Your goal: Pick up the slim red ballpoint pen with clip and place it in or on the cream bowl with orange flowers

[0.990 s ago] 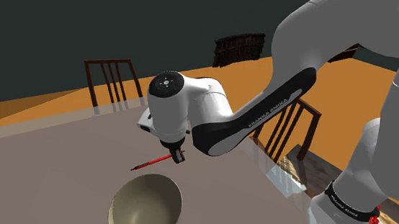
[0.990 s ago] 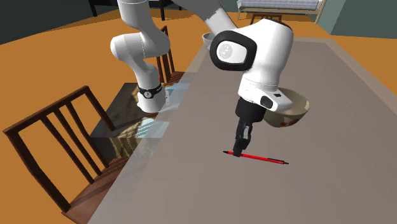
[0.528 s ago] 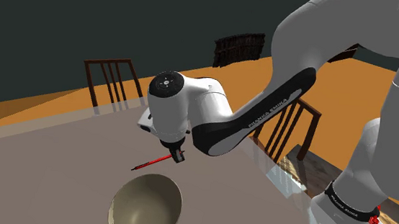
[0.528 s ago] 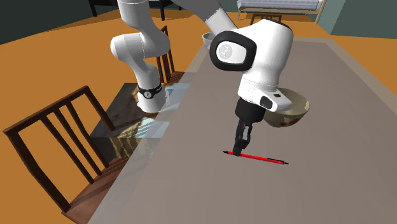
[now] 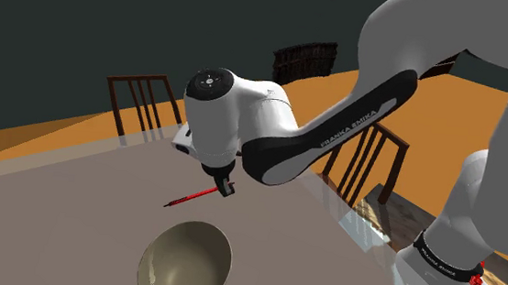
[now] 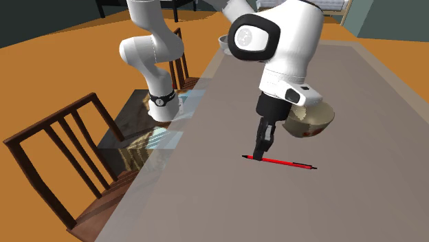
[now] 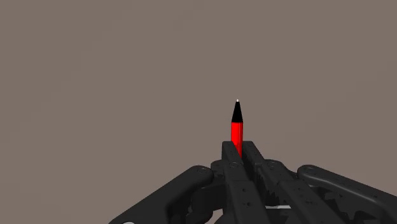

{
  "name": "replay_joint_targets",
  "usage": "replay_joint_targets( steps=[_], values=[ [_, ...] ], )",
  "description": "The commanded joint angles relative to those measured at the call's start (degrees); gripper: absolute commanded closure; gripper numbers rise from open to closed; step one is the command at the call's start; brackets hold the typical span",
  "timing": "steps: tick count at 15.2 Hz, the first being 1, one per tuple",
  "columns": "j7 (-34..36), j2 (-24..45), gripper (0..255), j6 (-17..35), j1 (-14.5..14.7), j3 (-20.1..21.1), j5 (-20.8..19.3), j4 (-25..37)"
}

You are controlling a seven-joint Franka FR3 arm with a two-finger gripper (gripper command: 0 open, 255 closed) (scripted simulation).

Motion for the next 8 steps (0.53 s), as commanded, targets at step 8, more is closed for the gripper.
replay_joint_targets(
  steps=[8],
  values=[
    [-3.3,-3.4,255,-5.4,-0.2,0.7,3.3,3.0]
  ],
)
